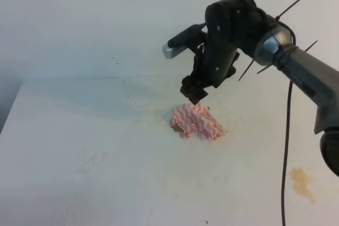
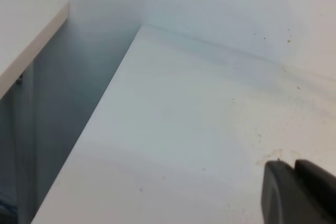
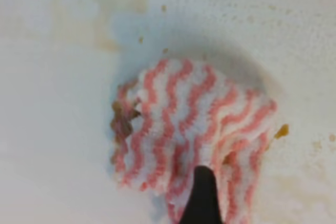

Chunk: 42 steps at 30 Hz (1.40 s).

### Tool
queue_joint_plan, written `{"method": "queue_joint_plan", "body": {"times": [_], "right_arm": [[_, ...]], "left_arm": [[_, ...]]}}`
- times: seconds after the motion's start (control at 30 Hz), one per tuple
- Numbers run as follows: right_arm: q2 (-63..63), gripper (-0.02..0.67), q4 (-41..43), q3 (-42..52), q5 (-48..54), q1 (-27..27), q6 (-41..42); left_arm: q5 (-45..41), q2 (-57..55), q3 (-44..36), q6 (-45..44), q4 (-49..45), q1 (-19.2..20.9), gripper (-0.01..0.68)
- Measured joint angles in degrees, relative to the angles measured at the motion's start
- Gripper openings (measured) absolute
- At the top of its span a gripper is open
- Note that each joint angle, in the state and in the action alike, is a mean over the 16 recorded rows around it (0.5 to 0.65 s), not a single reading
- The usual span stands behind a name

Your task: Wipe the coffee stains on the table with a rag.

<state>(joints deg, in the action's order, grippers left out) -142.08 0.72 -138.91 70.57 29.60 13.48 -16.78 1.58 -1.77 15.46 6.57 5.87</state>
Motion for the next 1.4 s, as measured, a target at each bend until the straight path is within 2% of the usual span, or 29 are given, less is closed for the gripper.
{"method": "queue_joint_plan", "body": {"times": [0.1, 0.4, 0.53, 0.73, 1.17, 1.4], "right_arm": [[2.91, 0.409, 0.12, 0.08, 0.17, -0.03, -1.11], [13.64, 0.109, 0.03, 3.64, 0.59, -0.04, -4.04], [20.70, 0.027, -0.03, 9.54, -0.36, -0.04, -5.22], [36.04, 0.001, -0.09, 26.64, -6.36, -0.04, -7.93], [83.67, -0.002, -0.42, 77.27, -29.99, -0.04, -14.47], [108.29, -0.002, 2.58, 96.58, -39.80, -0.04, -17.55]], "left_arm": [[0.00, 0.00, 0.00, 0.00, 0.00, 0.00, 0.000], [0.00, 0.00, 0.00, 0.00, 0.00, 0.00, 0.000], [0.00, 0.00, 0.00, 0.00, 0.01, 0.00, 0.000], [0.00, 0.00, 0.00, 0.00, 0.00, 0.00, 0.000], [0.00, 0.00, 0.00, 0.00, -0.01, 0.00, 0.000], [0.00, 0.00, 0.00, 0.00, -0.01, 0.00, 0.000]]}}
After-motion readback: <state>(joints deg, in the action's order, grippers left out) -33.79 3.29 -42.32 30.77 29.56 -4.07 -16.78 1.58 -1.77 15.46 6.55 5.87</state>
